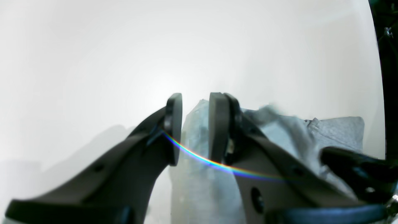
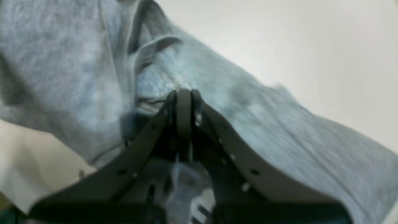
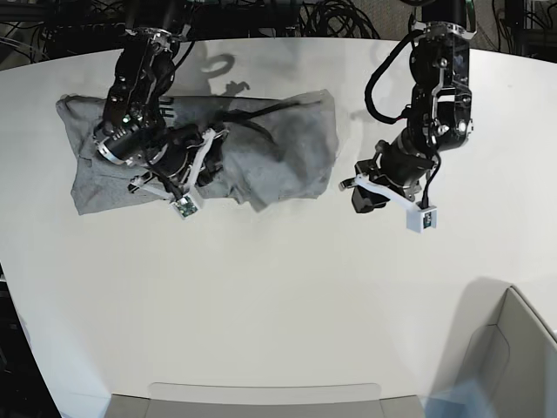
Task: Fold the T-shirt properly
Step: 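Release with the left gripper and press the folded bundle with the right gripper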
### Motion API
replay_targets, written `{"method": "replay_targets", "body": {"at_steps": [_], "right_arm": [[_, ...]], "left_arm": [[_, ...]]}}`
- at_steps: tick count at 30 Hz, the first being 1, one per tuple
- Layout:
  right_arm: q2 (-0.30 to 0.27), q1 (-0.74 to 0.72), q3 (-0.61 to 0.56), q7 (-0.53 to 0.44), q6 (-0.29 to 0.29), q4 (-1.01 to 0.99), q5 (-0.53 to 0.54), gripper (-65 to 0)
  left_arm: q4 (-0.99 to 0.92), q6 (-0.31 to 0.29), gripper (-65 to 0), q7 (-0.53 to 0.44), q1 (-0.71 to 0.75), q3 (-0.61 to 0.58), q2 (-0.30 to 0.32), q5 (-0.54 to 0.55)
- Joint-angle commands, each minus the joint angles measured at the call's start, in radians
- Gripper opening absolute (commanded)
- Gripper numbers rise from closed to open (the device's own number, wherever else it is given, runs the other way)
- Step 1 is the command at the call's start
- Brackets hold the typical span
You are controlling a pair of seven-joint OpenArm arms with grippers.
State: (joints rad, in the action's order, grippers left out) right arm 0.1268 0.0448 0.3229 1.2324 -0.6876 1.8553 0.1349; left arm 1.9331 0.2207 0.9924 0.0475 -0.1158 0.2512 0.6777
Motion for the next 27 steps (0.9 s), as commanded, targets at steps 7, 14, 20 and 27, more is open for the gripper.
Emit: {"method": "replay_targets", "body": {"at_steps": [7, 14, 20, 27], "right_arm": [[0.015, 0.022, 0.215, -0.012, -0.011, 0.045, 0.042, -65.0], [0.014, -0.016, 0.374, -0.013, -0.011, 0.002, 0.042, -65.0], [-0.022, 0.022, 0.249, 0.047, -0.011, 0.031, 0.030, -61.8], [-0.062, 0.089, 0.236, 0.146, -0.011, 0.211, 0.352, -43.0]], "left_arm": [[0.015, -0.007, -49.5, -0.017, -0.015, 0.001, 0.001, 0.004], [0.015, -0.007, -49.5, -0.017, -0.010, 0.001, 0.001, 0.007], [0.015, -0.008, -49.5, -0.017, 0.007, 0.000, 0.000, 0.007], [0.015, -0.008, -49.5, -0.016, 0.024, 0.000, 0.000, 0.009]]}}
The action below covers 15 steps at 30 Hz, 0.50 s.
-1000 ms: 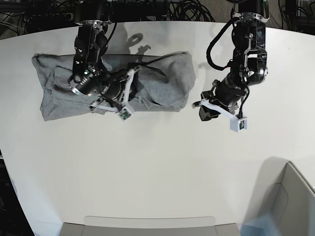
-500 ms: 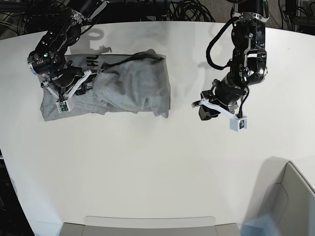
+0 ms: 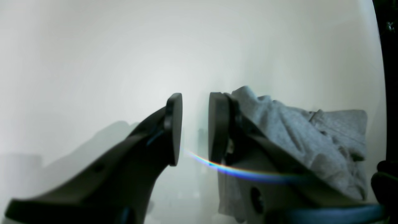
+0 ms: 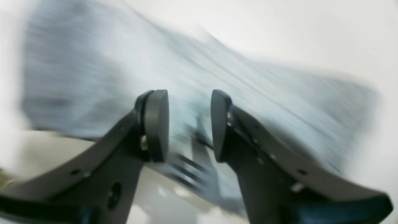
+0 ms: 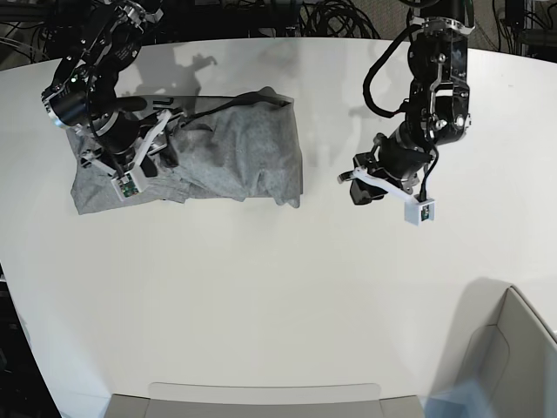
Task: Fold the T-shirt properly
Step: 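Release with the left gripper and press the folded bundle with the right gripper, then grasp the bundle edges with both grippers and straighten it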
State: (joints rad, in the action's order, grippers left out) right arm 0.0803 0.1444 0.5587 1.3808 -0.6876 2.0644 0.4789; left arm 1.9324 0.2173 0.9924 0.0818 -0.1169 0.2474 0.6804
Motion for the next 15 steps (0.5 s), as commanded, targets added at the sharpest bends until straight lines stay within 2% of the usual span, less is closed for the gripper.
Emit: {"method": "replay_targets", "body": {"at_steps": [1, 2, 4, 8, 11, 15], "right_arm": [[-0.049, -0.006, -0.007, -0.002, -0.011, -0.001, 0.080, -43.9], [-0.064, -0.002, -0.038, 0.002, -0.011, -0.012, 0.125, -45.0], [-0.070, -0.001, -0.130, -0.002, -0.011, -0.054, 0.122, -47.4], [-0.041, -0.038, -0.144, -0.002, -0.011, -0.212, -0.030, -53.2], [-0.041, -0.062, -0.159, -0.002, -0.011, -0.365, -0.144, -57.3], [-0.041, -0.075, -0.159, -0.054, -0.011, -0.422, -0.246, -59.4]], "left_arm": [[0.015, -0.005, -49.5, -0.016, -0.010, 0.001, 0.003, 0.006], [0.015, -0.005, -49.5, -0.016, -0.009, 0.001, 0.003, 0.006], [0.015, -0.005, -49.5, -0.016, -0.009, 0.001, 0.003, 0.006], [0.015, -0.005, -49.5, -0.016, -0.007, 0.001, 0.003, 0.006], [0.017, -0.005, -49.5, -0.016, -0.007, 0.001, 0.003, 0.006], [0.020, -0.009, -49.5, -0.016, -0.009, 0.001, 0.003, 0.008]]}}
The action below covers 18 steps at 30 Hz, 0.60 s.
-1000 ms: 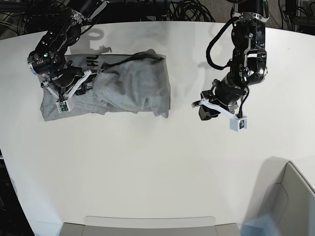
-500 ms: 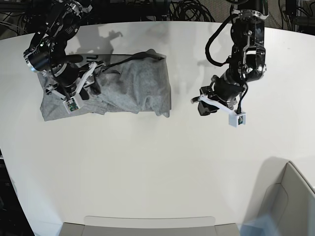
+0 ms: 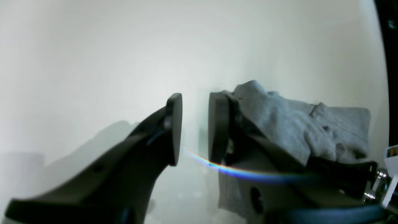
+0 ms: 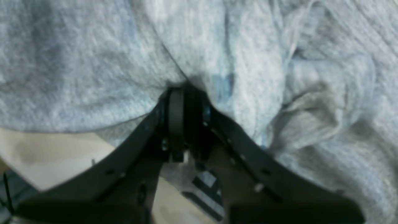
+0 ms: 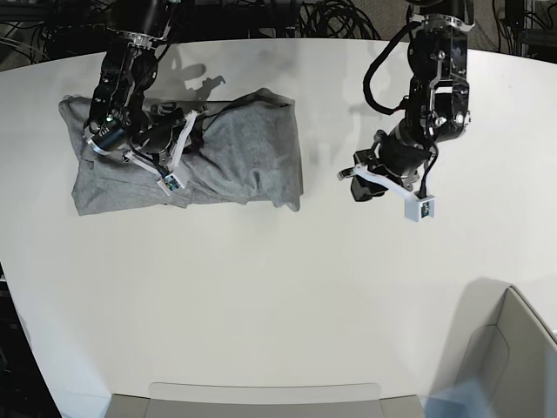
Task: Fold the T-shirt properly
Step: 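Grasp the bundle edges with both grippers and straighten it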
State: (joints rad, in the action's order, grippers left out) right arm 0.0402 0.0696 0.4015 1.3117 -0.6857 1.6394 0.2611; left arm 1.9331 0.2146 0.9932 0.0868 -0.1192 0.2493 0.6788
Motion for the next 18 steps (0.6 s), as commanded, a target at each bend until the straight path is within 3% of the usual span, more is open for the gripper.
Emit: {"method": "replay_targets", "body": {"at_steps": [1, 6, 9, 13, 15, 18], "right_arm": [[-0.001, 0.000, -0.002, 0.009, -0.012, 0.020, -0.023, -59.4], [0.002, -0.003, -0.006, 0.010, -0.012, 0.235, 0.099, -59.3], [-0.003, -0.020, 0.009, 0.004, -0.012, 0.321, 0.163, -59.3], [-0.010, -0.069, 0.270, 0.006, -0.012, 0.339, 0.155, -59.3], [-0.046, -0.093, 0.394, 0.006, -0.012, 0.331, 0.111, -59.3], [-0.132, -0.112, 0.489, 0.004, -0.012, 0.287, -0.009, -59.3]], "left_arm": [[0.019, -0.008, -49.5, -0.017, -0.015, 0.003, 0.002, 0.009], [0.055, -0.010, -49.5, -0.018, -0.020, -0.017, -0.018, 0.011], [0.082, -0.010, -49.5, -0.024, -0.045, -0.145, -0.012, 0.011], [0.082, -0.008, -49.5, -0.026, -0.131, -0.357, -0.017, 0.003], [0.078, -0.007, -49.5, -0.027, -0.170, -0.435, -0.018, 0.003], [0.032, -0.008, -49.5, -0.027, -0.221, -0.528, -0.018, 0.003]]}}
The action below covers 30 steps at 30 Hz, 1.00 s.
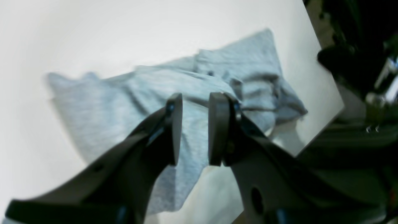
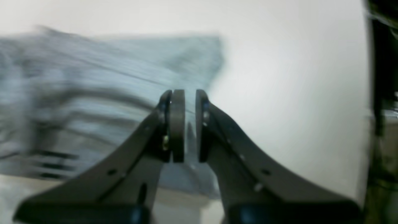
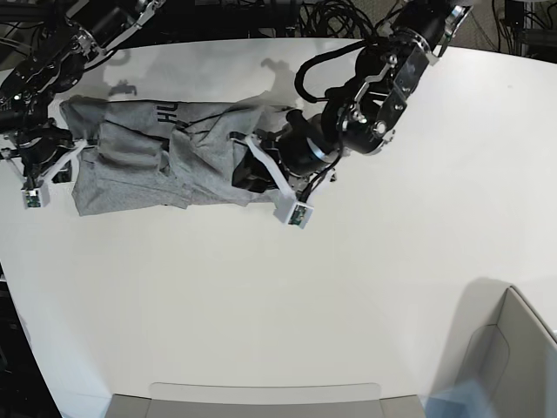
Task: Fold the T-shirt properly
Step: 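Grasp the bundle edges with both grippers and straighten it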
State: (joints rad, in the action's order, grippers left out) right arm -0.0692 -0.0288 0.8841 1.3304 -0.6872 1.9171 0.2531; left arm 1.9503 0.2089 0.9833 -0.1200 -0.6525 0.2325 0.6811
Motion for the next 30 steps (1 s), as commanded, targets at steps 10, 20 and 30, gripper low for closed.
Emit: {"method": "replay_targets", "body": {"at_steps": [10, 20, 30], "right_arm": [[-0.088, -0.003, -0.035, -0.137, -0.011, -0.353, -0.255, -59.3], [0.084, -0.013, -0.311, -0.188, -0.011, -0.361, -0.360, -59.3], [0.154, 0.008, -0.398, -0.185, -0.011, -0.130, -0.413, -59.2]], "left_arm": [[-0.285, -0.001, -49.5, -0.019, -0.080, -0.135, -0.002, -0.001], [-0.458, 0.005, -49.5, -0.022, -0.076, 0.030, 0.035, -0.002], [-0.288, -0.002, -49.5, -0.008, -0.023, 0.116, 0.120, 0.005]]}}
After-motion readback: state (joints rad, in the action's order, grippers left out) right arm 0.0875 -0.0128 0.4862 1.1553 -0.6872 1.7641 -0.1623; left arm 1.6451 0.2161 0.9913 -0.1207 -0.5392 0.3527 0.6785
